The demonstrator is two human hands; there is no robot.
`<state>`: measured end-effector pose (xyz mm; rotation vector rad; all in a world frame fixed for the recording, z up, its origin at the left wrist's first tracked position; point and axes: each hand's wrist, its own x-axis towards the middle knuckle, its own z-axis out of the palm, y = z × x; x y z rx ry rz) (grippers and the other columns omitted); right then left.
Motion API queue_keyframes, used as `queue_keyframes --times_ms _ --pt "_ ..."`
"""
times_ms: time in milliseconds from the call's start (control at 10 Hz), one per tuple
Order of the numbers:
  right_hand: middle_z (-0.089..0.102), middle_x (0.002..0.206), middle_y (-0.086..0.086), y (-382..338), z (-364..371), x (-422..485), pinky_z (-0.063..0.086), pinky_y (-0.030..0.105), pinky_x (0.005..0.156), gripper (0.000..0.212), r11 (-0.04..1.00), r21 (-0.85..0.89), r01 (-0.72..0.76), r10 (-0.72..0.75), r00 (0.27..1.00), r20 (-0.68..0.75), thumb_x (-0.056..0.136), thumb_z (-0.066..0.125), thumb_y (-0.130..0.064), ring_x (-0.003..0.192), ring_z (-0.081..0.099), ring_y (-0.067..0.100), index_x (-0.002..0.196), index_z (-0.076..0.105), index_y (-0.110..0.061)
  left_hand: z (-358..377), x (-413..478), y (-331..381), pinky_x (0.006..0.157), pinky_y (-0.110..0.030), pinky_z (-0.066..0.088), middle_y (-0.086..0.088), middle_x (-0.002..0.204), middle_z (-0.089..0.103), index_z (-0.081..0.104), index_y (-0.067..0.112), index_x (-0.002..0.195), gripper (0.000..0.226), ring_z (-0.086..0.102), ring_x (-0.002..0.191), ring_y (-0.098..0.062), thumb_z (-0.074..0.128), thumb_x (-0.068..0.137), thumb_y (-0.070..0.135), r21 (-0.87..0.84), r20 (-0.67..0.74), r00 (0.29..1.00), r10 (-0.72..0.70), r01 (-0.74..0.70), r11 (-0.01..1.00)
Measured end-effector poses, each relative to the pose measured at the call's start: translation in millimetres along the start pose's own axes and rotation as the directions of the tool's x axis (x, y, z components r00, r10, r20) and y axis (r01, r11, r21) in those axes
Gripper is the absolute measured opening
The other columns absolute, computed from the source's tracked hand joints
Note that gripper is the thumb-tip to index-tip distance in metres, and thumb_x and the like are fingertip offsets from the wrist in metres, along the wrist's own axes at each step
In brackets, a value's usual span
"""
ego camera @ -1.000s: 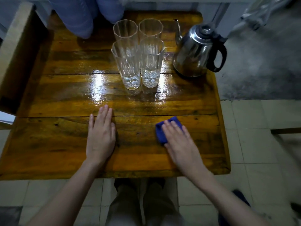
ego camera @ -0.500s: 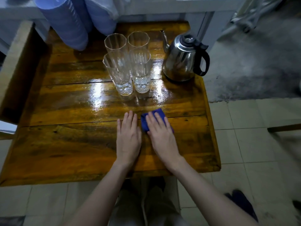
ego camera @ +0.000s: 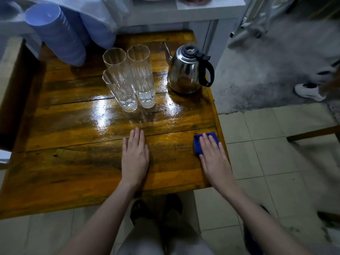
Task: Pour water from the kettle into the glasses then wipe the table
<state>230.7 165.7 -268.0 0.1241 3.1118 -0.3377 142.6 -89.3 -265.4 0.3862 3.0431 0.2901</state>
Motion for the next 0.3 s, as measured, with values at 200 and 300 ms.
queue_keyframes --times_ms 200,300 --pt "0.020 0.161 0.004 -9.2 -17.7 23.1 0.014 0.043 0.121 0.057 0.996 0.015 -0.083 0.082 0.993 0.088 0.102 0.042 -0.024 0.149 0.016 0.021 0.154 0.020 -0.012 -33.1 9.6 -4.1 0.121 -0.039 0.008 -0.006 0.161 0.011 0.017 0.013 0.152 0.053 0.008 0.149 -0.020 0.028 0.103 0.030 -0.056 0.174 0.984 0.048 -0.039 0.998" --pt "0.029 0.158 0.009 -22.4 -32.6 21.7 0.016 0.039 0.117 0.059 0.999 0.011 -0.035 0.034 0.996 0.080 0.098 0.051 -0.021 0.146 0.028 0.024 0.151 0.028 -0.008 -63.3 -3.1 -14.8 0.120 -0.034 0.012 -0.006 0.159 0.020 0.022 0.012 0.151 0.051 0.017 0.147 -0.019 0.029 0.103 0.029 -0.083 0.228 0.970 0.087 -0.070 0.994"
